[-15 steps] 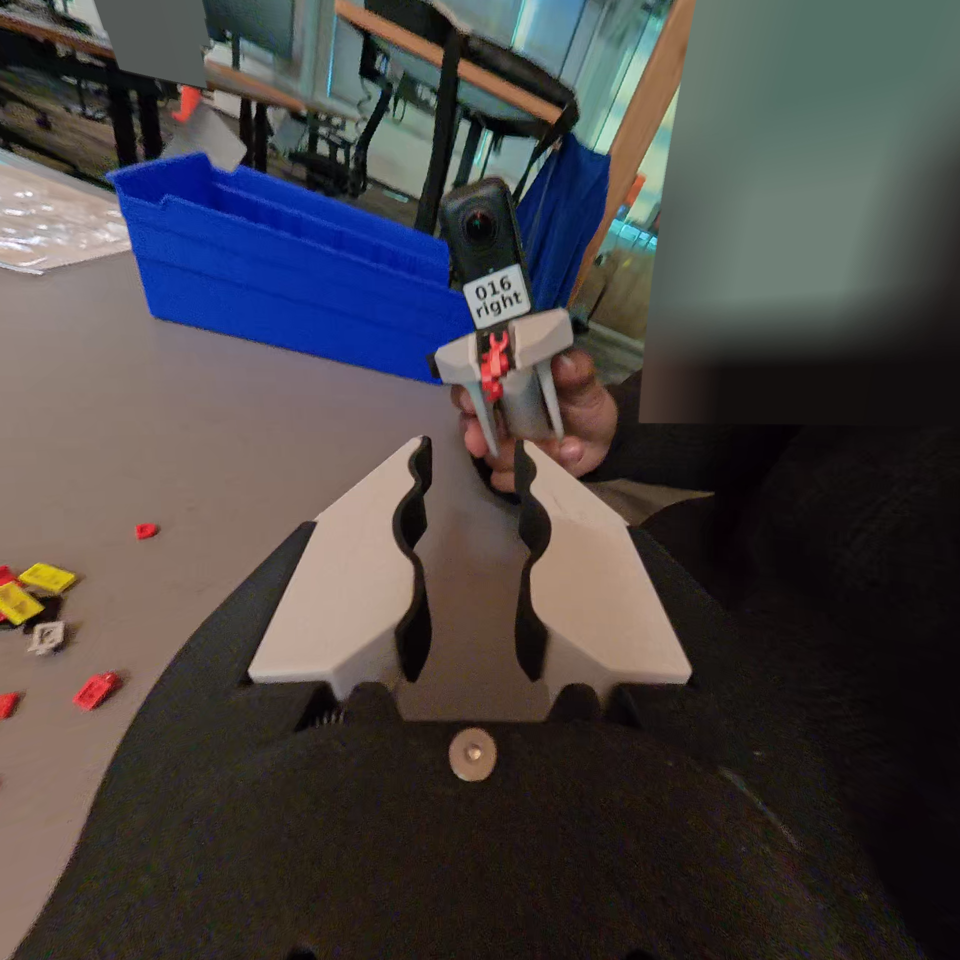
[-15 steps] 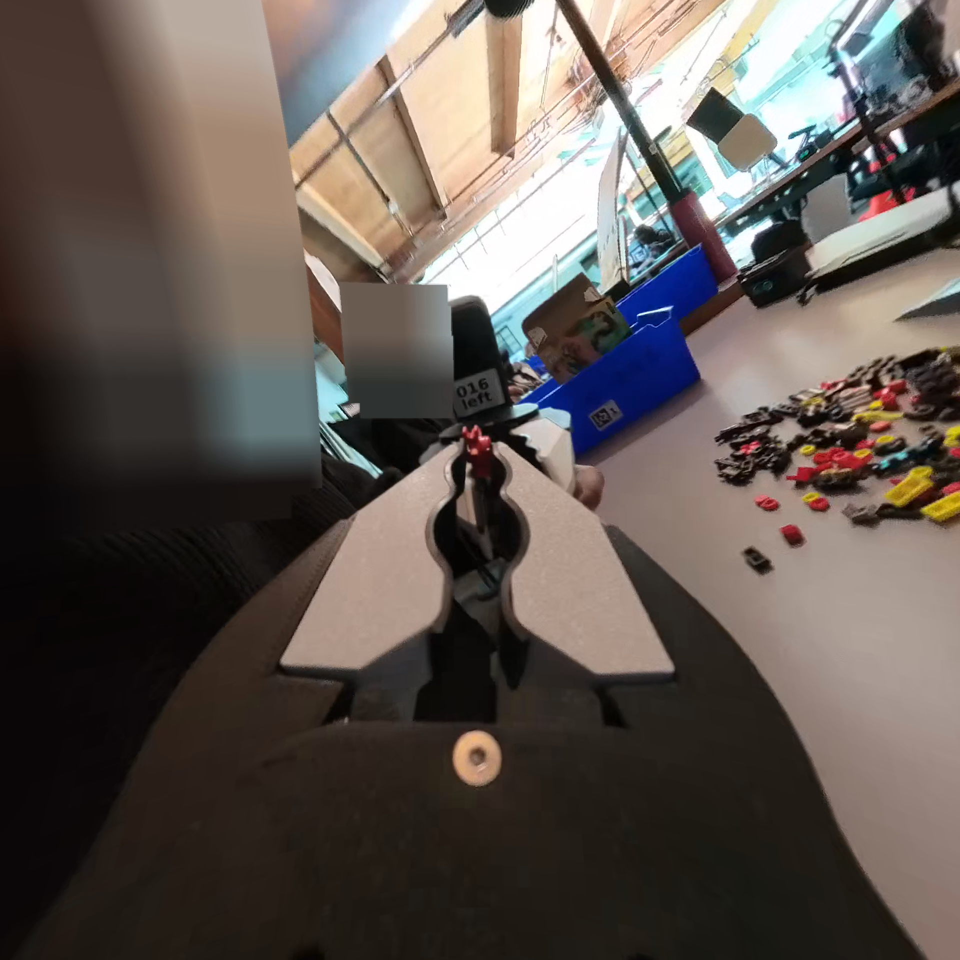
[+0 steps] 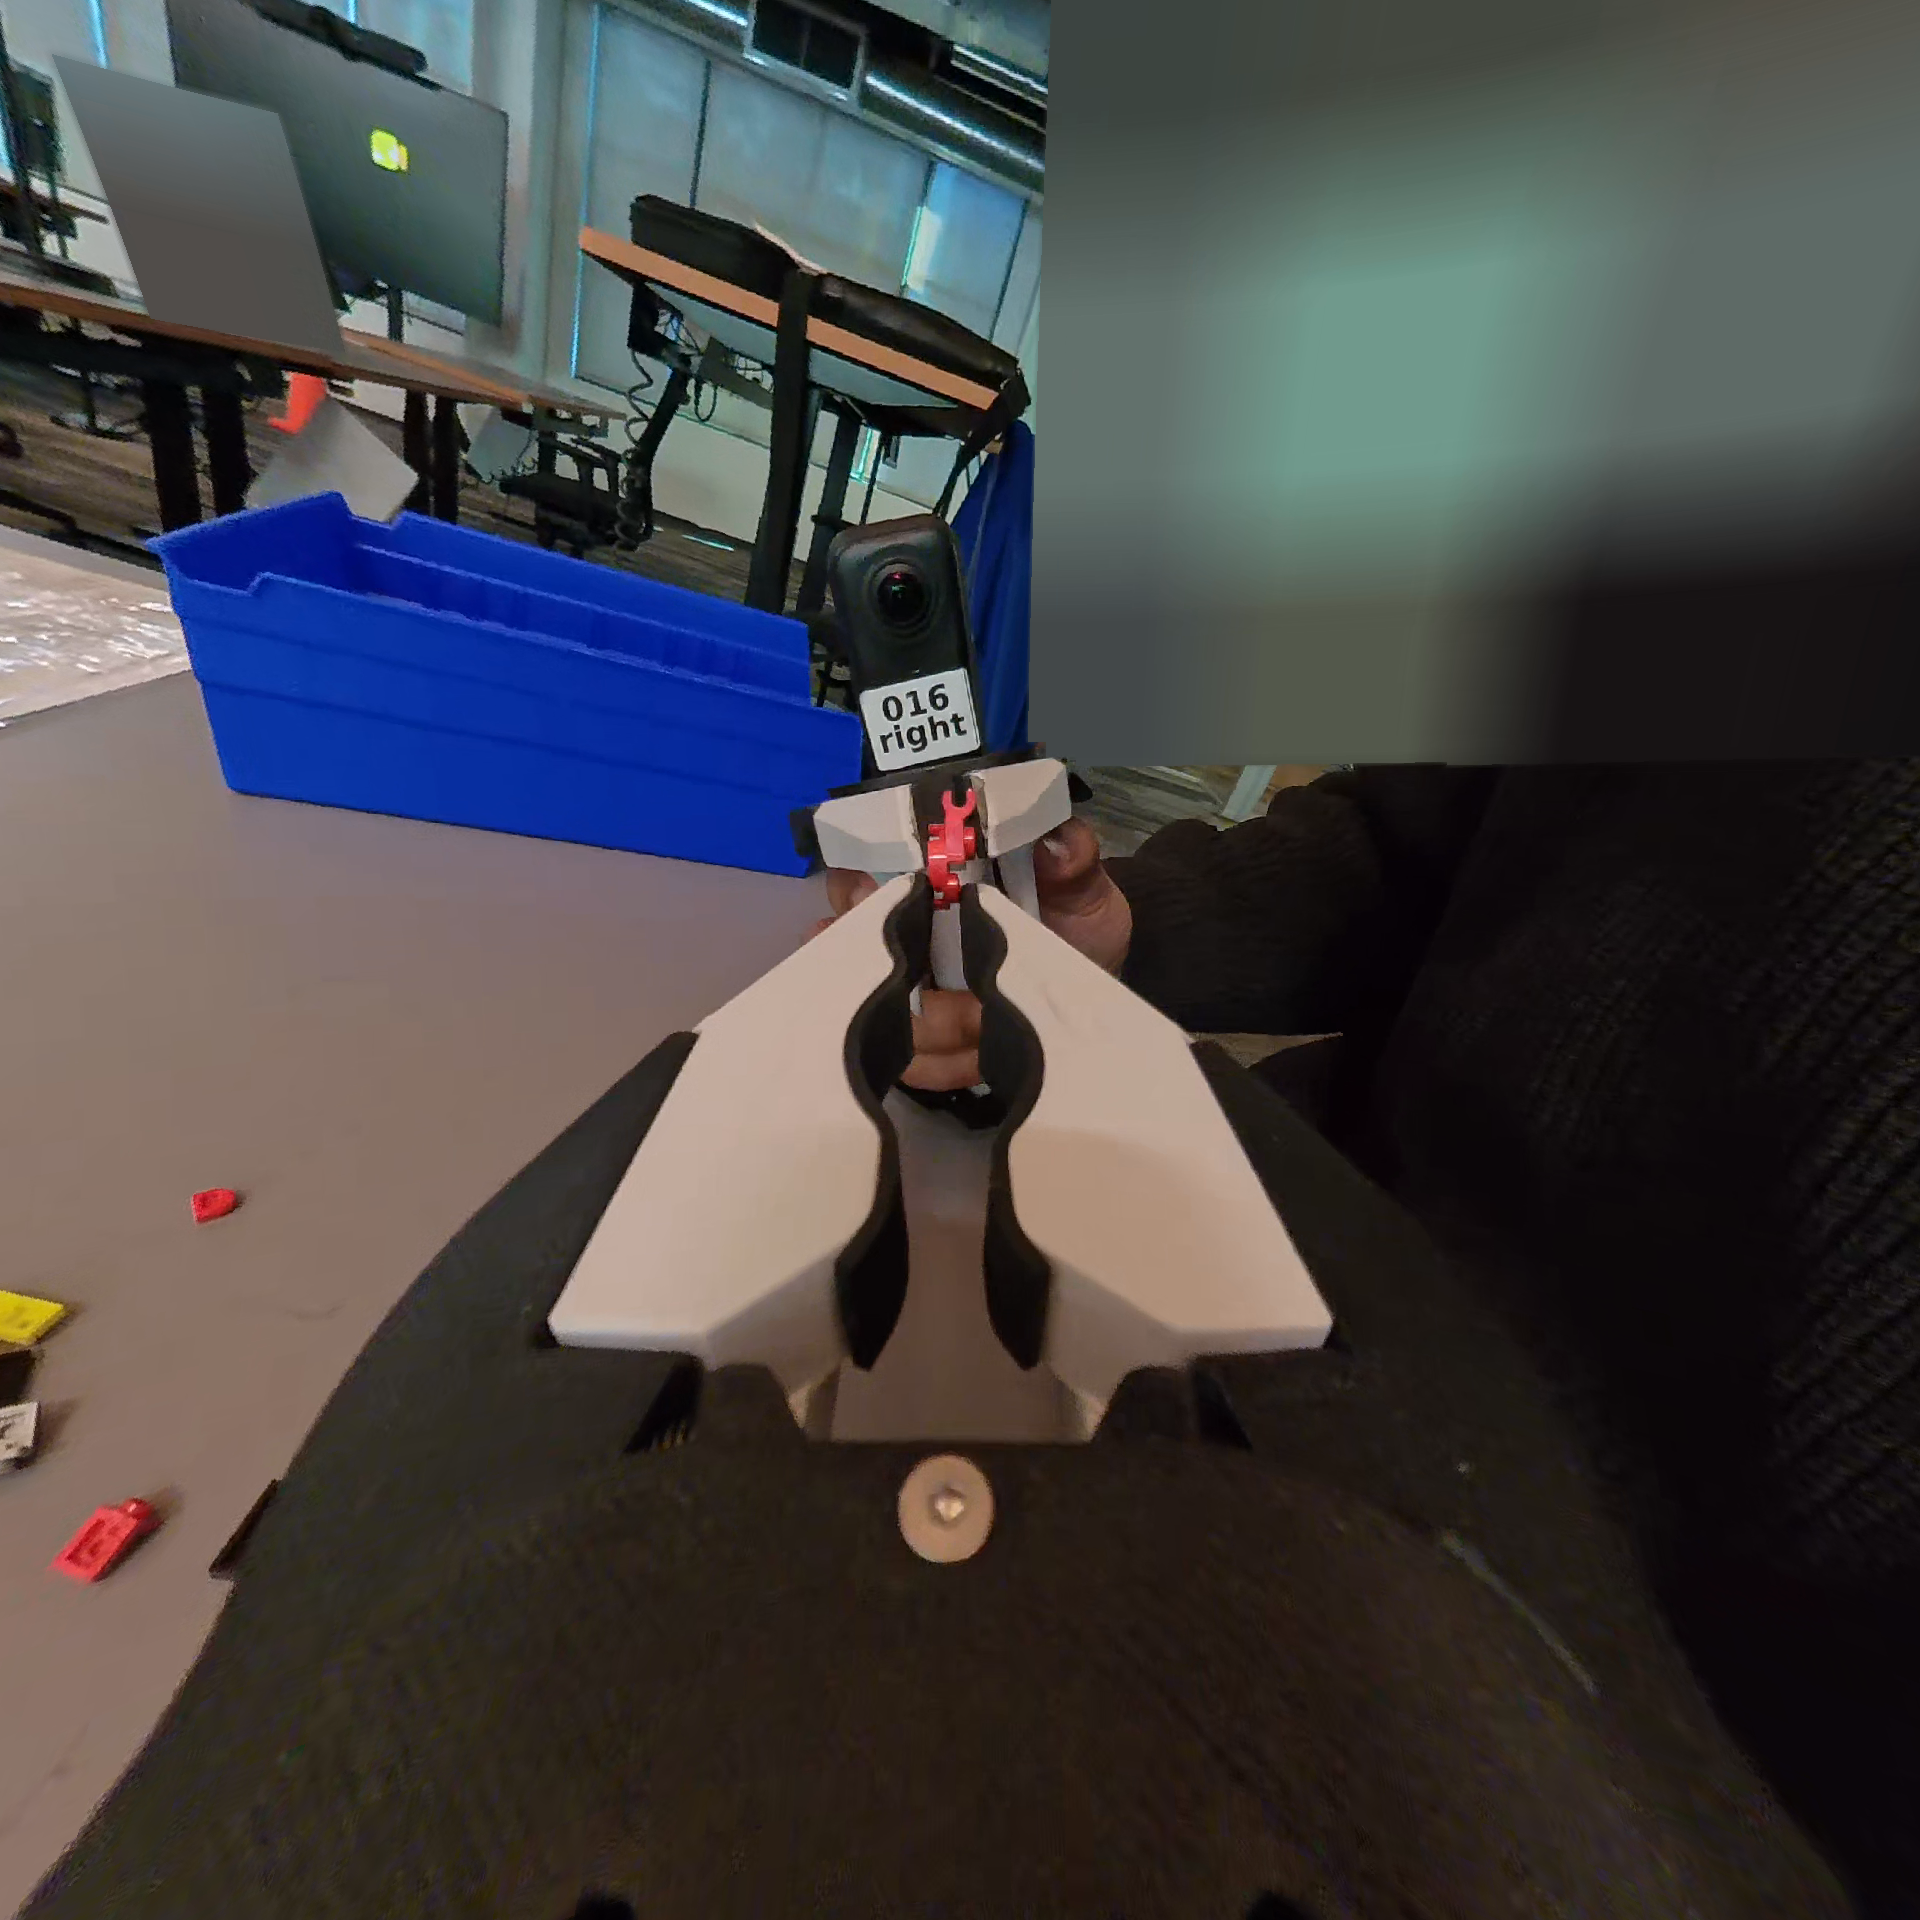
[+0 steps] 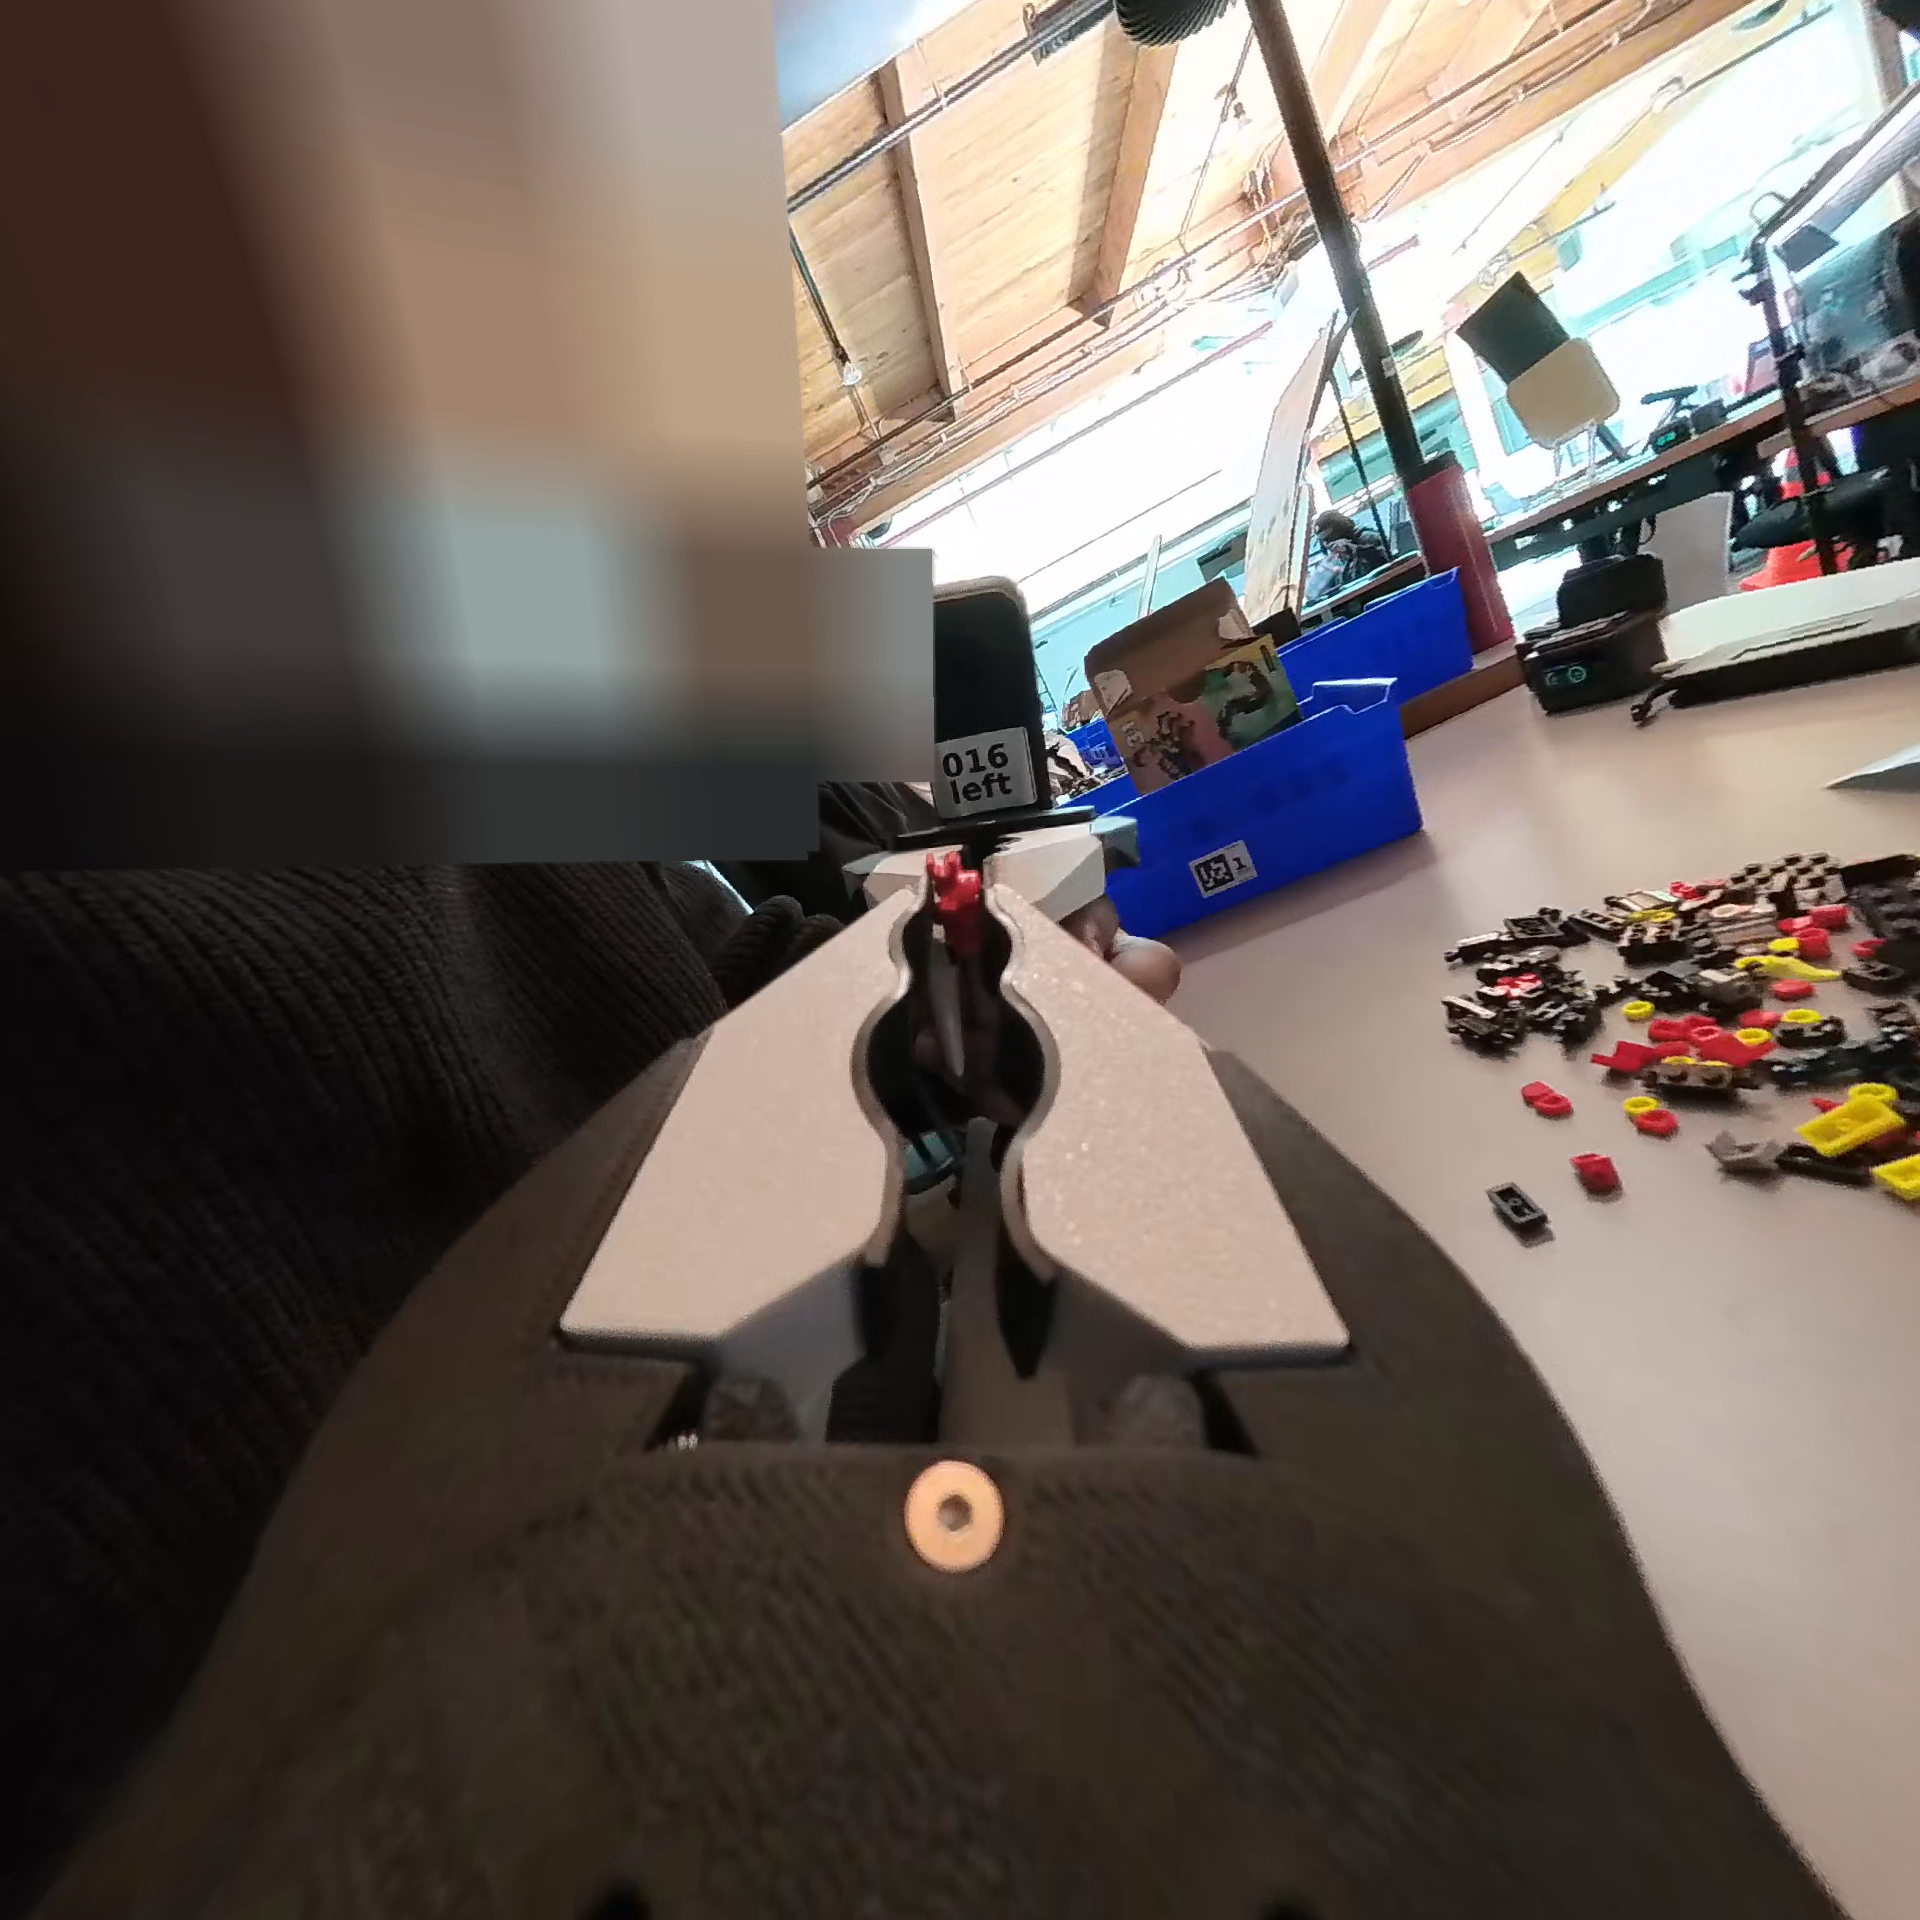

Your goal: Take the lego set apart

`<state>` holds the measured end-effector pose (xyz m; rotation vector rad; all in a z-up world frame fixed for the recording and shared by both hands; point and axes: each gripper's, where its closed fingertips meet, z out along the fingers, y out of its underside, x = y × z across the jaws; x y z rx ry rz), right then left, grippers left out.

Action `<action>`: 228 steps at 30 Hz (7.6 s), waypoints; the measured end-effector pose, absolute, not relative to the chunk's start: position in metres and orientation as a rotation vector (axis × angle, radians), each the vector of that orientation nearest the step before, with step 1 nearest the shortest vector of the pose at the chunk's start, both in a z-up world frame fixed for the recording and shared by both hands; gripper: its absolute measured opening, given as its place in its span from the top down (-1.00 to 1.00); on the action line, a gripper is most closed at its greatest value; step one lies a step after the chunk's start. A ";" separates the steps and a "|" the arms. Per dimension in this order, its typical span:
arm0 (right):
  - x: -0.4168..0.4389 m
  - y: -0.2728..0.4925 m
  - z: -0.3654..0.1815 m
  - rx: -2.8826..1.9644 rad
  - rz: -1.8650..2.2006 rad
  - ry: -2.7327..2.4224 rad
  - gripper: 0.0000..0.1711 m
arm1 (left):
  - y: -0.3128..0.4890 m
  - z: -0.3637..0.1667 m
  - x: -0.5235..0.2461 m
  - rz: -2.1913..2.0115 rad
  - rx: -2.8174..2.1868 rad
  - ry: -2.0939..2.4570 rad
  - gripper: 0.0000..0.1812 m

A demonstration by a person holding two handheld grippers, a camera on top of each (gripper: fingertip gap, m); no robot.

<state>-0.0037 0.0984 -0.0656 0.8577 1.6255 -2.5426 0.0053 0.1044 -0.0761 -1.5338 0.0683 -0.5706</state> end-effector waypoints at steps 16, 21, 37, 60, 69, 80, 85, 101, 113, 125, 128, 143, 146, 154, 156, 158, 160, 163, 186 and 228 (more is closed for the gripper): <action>-0.012 0.105 -0.069 0.945 -2.544 1.791 0.67 | 0.106 -0.090 -0.004 -0.556 -1.610 0.056 0.99; -0.014 0.101 -0.069 0.984 -2.569 1.840 0.96 | 0.106 -0.088 -0.003 -0.585 -1.598 0.035 0.99; -0.012 0.100 -0.065 0.984 -2.534 1.848 0.96 | 0.106 -0.084 0.001 -0.589 -1.553 0.039 0.98; -0.027 0.110 -0.087 1.213 -2.424 1.837 0.95 | 0.121 -0.104 -0.014 -0.911 -1.544 -0.439 0.97; -0.032 0.113 -0.099 1.238 -2.340 1.934 0.95 | 0.126 -0.119 -0.023 -0.804 -1.636 -0.444 0.97; 0.005 0.066 -0.086 0.761 -2.253 2.263 1.00 | 0.121 -0.123 -0.036 -0.802 -1.641 -0.437 1.00; -0.013 0.107 -0.090 0.943 -2.276 2.428 1.00 | 0.119 -0.122 -0.042 -0.734 -1.664 -0.419 1.00; -0.029 0.124 -0.096 1.175 -2.392 2.265 0.88 | 0.125 -0.142 -0.029 -0.665 -1.793 -0.341 1.00; -0.034 0.129 -0.105 1.222 -2.371 2.655 0.39 | 0.093 -0.129 -0.133 -0.265 -1.793 -0.526 0.72; -0.021 0.160 -0.106 1.314 -2.281 2.489 0.77 | -0.150 -0.129 -0.454 0.402 -2.726 -1.089 0.43; -0.025 0.166 -0.115 1.349 -2.239 2.458 0.76 | -0.207 -0.165 -0.482 0.193 -2.864 -1.454 0.65; -0.045 0.203 -0.136 1.553 -2.197 2.402 0.80 | -0.244 -0.230 -0.495 -0.097 -3.030 -1.649 0.86; -0.045 0.204 -0.133 1.563 -2.218 2.389 0.81 | -0.233 -0.221 -0.500 -0.058 -2.967 -1.620 1.00; -0.040 0.191 -0.118 1.505 -2.278 2.341 0.80 | -0.222 -0.186 -0.499 0.285 -3.111 -1.353 0.86; -0.037 0.192 -0.115 1.507 -2.284 2.361 0.80 | -0.246 -0.196 -0.494 0.329 -3.235 -1.411 0.75; -0.034 0.196 -0.116 1.527 -2.268 2.412 0.81 | -0.258 -0.207 -0.484 0.222 -3.234 -1.531 0.60; -0.034 0.200 -0.118 1.546 -2.255 2.450 0.82 | -0.259 -0.215 -0.482 0.103 -3.135 -1.653 0.48; -0.038 0.201 -0.126 1.542 -2.228 2.448 0.82 | -0.259 -0.219 -0.484 0.003 -3.049 -1.704 0.47; -0.037 0.198 -0.130 1.506 -2.244 2.322 0.83 | -0.264 -0.203 -0.475 0.096 -3.262 -1.503 0.55; -0.005 0.132 -0.076 0.825 -2.719 2.757 -0.04 | 0.122 -0.063 -0.053 -1.104 -1.584 -0.348 0.93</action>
